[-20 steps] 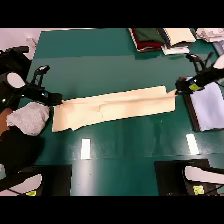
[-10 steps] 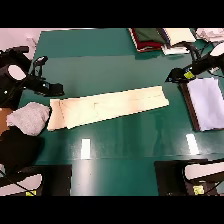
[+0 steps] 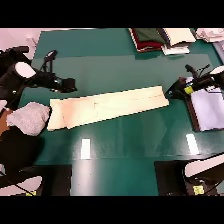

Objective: Fold the shirts.

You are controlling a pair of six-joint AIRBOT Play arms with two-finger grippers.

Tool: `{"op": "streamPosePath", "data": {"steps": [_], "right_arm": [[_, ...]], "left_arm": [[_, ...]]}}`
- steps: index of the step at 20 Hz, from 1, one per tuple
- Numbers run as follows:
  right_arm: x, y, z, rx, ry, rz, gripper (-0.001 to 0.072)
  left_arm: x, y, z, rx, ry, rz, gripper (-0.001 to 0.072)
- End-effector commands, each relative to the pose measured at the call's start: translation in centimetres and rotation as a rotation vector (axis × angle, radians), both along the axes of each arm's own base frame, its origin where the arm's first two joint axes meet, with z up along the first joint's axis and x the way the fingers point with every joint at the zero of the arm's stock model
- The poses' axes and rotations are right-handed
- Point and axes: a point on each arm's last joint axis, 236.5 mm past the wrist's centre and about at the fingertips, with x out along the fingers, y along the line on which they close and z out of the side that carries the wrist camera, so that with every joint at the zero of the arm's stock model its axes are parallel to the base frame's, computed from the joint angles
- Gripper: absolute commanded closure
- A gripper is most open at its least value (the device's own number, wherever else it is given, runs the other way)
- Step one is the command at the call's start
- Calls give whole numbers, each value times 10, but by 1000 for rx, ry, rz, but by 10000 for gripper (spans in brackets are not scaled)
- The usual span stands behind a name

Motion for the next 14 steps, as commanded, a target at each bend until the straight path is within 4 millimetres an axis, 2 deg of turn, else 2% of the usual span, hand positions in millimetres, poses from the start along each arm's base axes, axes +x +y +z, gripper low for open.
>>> {"op": "streamPosePath", "data": {"steps": [1, 2, 3, 4, 5, 6, 9, 11, 14], "right_arm": [[7, 29, -23, 65, 17, 10, 159], [9, 40, -27, 67, 15, 26, 164], [10, 48, -31, 60, 12, 45, 289], [11, 54, -31, 55, -8, 76, 462], [12, 59, -28, 51, -32, 110, 593], [16, 61, -18, 50, -53, 127, 687], [29, 61, 43, 41, -164, 184, 695], [39, 61, 101, 7, -276, 183, 696], [39, 80, 180, -30, -427, 196, 696]], "left_arm": [[-2, -51, 12, -39, -70, -41, 682], [-3, -64, 14, -51, -89, -45, 682], [-3, -75, 14, -58, -99, -52, 683], [-6, -86, 8, -62, -88, -63, 683], [-11, -95, -1, -59, -68, -80, 683], [-15, -104, -14, -53, -42, -99, 683], [-23, -126, -50, -29, 27, -142, 683], [-19, -139, -68, -19, 55, -161, 683], [-11, -159, -91, -17, 88, -179, 683]]}}
